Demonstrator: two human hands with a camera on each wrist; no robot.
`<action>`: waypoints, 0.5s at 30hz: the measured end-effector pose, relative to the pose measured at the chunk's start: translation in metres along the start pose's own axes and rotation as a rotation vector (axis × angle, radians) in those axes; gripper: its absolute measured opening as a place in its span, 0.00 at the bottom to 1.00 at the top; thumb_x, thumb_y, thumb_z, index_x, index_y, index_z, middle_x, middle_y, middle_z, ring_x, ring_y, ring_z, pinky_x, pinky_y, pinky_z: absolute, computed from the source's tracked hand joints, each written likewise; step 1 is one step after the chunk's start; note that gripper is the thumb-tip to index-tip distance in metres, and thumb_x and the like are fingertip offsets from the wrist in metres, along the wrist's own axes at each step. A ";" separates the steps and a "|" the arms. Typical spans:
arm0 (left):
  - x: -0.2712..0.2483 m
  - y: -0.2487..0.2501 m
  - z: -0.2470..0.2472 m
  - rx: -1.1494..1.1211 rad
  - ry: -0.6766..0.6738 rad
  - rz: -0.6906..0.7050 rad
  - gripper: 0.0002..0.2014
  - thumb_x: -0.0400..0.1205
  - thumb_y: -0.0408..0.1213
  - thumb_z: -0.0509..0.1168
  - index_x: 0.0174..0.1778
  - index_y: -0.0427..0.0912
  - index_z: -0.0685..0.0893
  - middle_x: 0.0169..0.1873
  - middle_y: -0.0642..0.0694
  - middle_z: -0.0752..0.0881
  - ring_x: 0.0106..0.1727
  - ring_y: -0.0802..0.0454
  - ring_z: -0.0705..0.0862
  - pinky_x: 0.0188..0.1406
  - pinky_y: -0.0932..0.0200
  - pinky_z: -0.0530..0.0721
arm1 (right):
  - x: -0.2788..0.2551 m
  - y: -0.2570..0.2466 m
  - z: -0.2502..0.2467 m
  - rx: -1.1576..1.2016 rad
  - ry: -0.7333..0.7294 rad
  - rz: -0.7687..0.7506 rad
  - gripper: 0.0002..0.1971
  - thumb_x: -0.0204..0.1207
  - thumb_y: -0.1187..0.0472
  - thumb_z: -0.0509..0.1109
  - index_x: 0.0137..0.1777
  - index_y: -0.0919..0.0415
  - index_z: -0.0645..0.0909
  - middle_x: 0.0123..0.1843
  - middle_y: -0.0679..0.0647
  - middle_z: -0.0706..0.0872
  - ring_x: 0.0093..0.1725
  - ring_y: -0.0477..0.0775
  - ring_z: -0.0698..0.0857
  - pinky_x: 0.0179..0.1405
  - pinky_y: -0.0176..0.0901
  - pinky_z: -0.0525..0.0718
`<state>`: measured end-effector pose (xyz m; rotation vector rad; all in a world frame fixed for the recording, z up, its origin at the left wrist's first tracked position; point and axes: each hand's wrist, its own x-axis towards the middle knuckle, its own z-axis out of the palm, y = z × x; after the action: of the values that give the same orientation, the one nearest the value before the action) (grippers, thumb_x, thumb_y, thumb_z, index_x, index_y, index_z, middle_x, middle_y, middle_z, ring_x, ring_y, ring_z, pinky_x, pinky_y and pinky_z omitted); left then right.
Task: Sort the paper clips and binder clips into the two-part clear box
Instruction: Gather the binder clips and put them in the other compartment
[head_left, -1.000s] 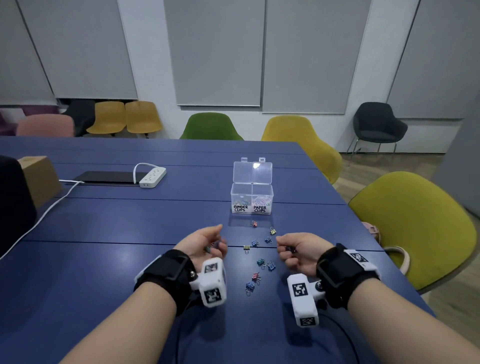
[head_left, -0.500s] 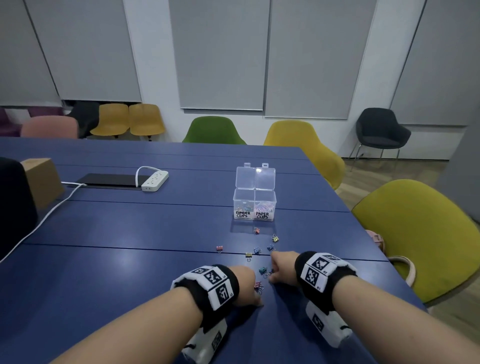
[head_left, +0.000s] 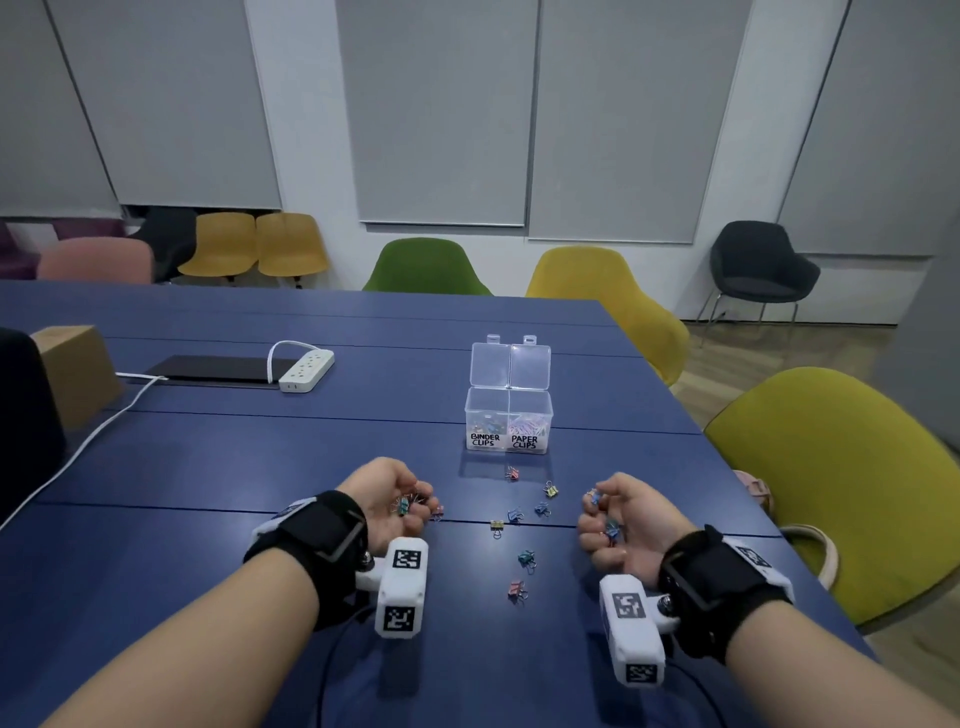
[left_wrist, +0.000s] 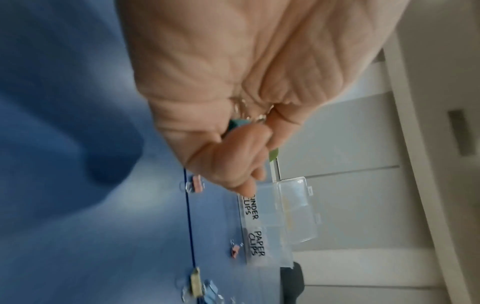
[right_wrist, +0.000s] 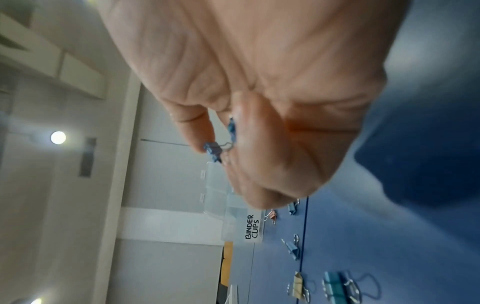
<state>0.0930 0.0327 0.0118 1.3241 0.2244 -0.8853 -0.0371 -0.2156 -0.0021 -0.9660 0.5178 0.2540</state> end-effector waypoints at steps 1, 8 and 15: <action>0.003 0.004 -0.001 0.059 0.026 0.009 0.12 0.79 0.31 0.50 0.31 0.35 0.72 0.26 0.38 0.77 0.16 0.53 0.68 0.11 0.72 0.66 | 0.002 -0.001 -0.001 0.033 -0.006 -0.002 0.08 0.66 0.57 0.59 0.30 0.58 0.65 0.26 0.52 0.62 0.20 0.48 0.62 0.13 0.29 0.55; 0.026 0.037 0.005 0.634 0.099 0.048 0.11 0.81 0.18 0.56 0.36 0.30 0.78 0.27 0.37 0.80 0.20 0.53 0.76 0.15 0.67 0.74 | 0.023 -0.019 -0.003 0.012 0.022 0.065 0.07 0.68 0.61 0.56 0.30 0.61 0.67 0.27 0.54 0.66 0.18 0.48 0.66 0.11 0.28 0.56; 0.059 0.094 0.042 0.692 0.125 0.359 0.14 0.79 0.14 0.58 0.32 0.34 0.77 0.27 0.40 0.76 0.22 0.51 0.74 0.17 0.68 0.76 | 0.047 -0.042 -0.001 -0.512 0.110 0.161 0.09 0.76 0.73 0.59 0.36 0.66 0.77 0.29 0.59 0.76 0.19 0.48 0.75 0.15 0.29 0.70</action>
<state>0.1808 -0.0323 0.0574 1.9873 -0.2469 -0.5853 0.0204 -0.2402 0.0030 -1.4436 0.6481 0.4957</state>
